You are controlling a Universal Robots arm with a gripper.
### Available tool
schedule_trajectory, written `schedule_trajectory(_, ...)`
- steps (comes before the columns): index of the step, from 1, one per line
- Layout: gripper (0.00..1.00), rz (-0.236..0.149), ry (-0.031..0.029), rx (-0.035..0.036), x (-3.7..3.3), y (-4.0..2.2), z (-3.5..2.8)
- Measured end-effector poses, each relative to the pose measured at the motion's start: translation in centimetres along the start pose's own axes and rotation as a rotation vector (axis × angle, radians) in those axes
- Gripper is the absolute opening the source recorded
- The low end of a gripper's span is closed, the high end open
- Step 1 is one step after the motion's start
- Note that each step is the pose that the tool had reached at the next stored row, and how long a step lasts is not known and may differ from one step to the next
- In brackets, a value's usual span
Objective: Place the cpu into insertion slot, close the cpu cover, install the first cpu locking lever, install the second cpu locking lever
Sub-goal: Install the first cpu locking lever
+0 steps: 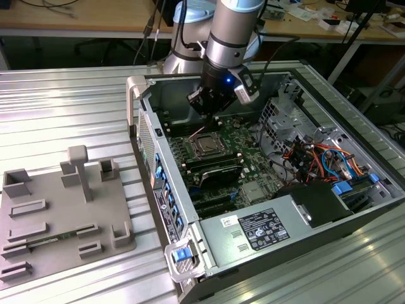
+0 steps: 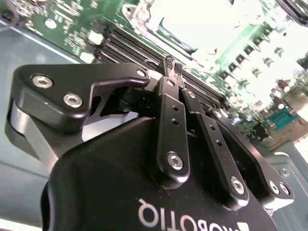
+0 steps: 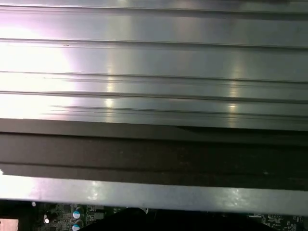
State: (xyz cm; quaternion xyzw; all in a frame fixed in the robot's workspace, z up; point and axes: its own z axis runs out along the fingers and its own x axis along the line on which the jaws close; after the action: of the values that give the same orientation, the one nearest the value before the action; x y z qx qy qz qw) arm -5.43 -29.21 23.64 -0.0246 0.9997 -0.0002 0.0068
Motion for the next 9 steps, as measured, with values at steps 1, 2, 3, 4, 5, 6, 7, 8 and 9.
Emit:
schedule_trajectory(1, 0.11, -0.001, 0.0001, 0.0001, -0.13, -0.01, 0.08)
schedule_trajectory(2, 0.11, -0.003, 0.0001, 0.0001, -0.24, -0.01, 0.24)
schedule_trajectory(3, 0.11, -0.005, 0.0000, 0.0000, -0.28, -0.01, 0.32)
schedule_trajectory(4, 0.11, -0.006, 0.0002, 0.0002, -0.28, -0.01, 0.33)
schedule_trajectory(5, 0.11, -0.007, 0.0003, 0.0003, -0.28, -0.02, 0.33)
schedule_trajectory(6, 0.11, -0.008, 0.0000, 0.0000, -0.29, -0.01, 0.35)
schedule_trajectory(7, 0.11, -0.008, 0.0001, 0.0000, -0.29, -0.01, 0.35)
schedule_trajectory(8, 0.11, -0.008, 0.0000, 0.0000, -0.29, -0.01, 0.40)
schedule_trajectory(9, 0.11, -0.008, 0.0000, 0.0000, -0.29, -0.01, 0.63)
